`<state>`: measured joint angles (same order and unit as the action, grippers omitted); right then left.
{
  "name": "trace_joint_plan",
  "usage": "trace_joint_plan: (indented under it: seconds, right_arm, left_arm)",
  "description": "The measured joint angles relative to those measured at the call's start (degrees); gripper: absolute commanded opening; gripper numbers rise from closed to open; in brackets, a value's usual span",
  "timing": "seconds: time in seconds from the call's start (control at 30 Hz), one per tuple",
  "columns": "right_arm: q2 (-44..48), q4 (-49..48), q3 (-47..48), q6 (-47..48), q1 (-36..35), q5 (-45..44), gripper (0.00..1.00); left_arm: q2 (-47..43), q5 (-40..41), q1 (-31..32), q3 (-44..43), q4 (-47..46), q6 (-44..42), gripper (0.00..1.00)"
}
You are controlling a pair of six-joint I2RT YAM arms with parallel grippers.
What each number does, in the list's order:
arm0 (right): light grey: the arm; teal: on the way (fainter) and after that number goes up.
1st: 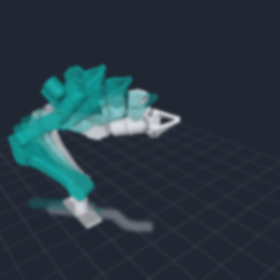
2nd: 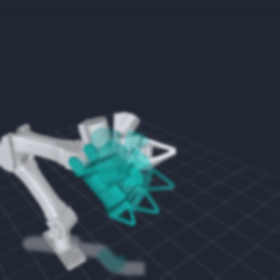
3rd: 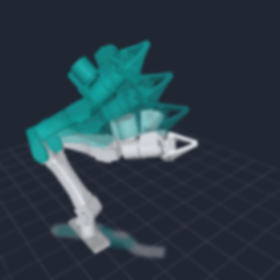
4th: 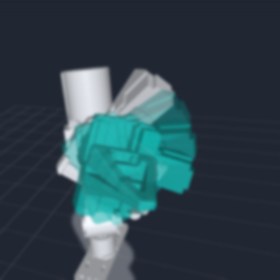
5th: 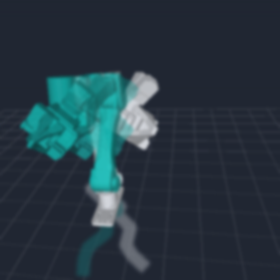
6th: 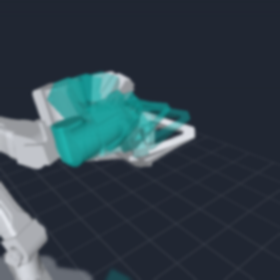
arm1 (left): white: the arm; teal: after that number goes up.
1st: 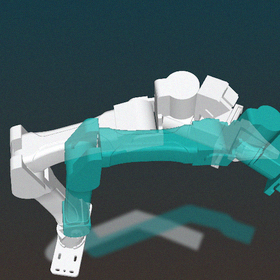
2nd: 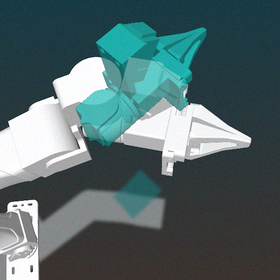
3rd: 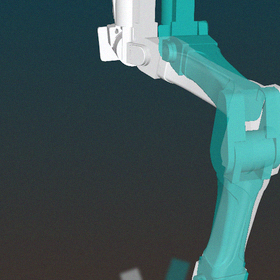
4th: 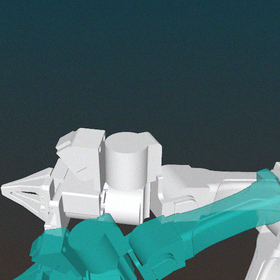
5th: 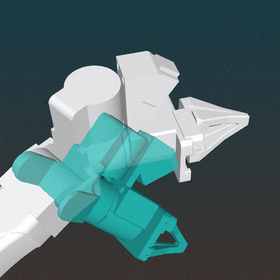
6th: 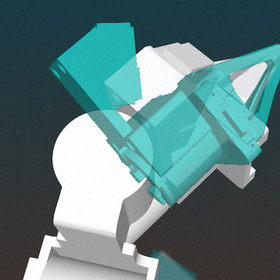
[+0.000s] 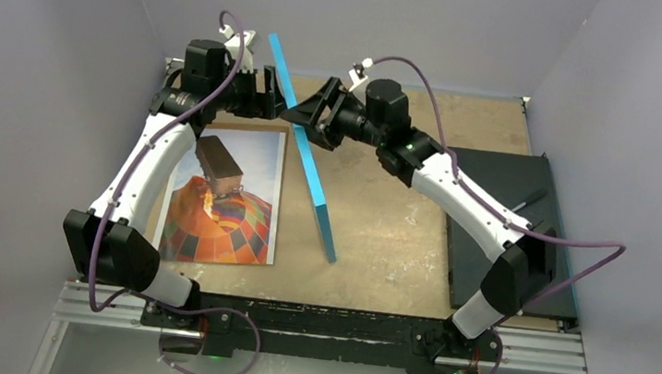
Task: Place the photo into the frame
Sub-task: Turn over the photo frame at the center of the board.
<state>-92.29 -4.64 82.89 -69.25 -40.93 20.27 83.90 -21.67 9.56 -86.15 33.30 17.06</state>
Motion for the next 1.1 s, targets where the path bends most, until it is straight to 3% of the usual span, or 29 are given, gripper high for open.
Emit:
trace_joint_plan:
  seconds: [0.33,0.6,1.1]
  right_arm:
    - [-8.35,26.69,27.02,19.85,0.57,-3.28,0.66]
    - [-11.54,38.99,33.11,28.94,0.55,-9.07,0.62]
    - [-12.46,48.17,41.18,37.40,0.55,-17.62,0.55]
  left_arm:
    - [1.11,3.61,3.76,-0.61,-0.92,0.37,0.80]
    - [1.57,4.98,4.24,-0.61,-1.11,0.35,0.80]
    - [6.32,8.13,8.37,-1.38,-2.38,0.33,0.80]
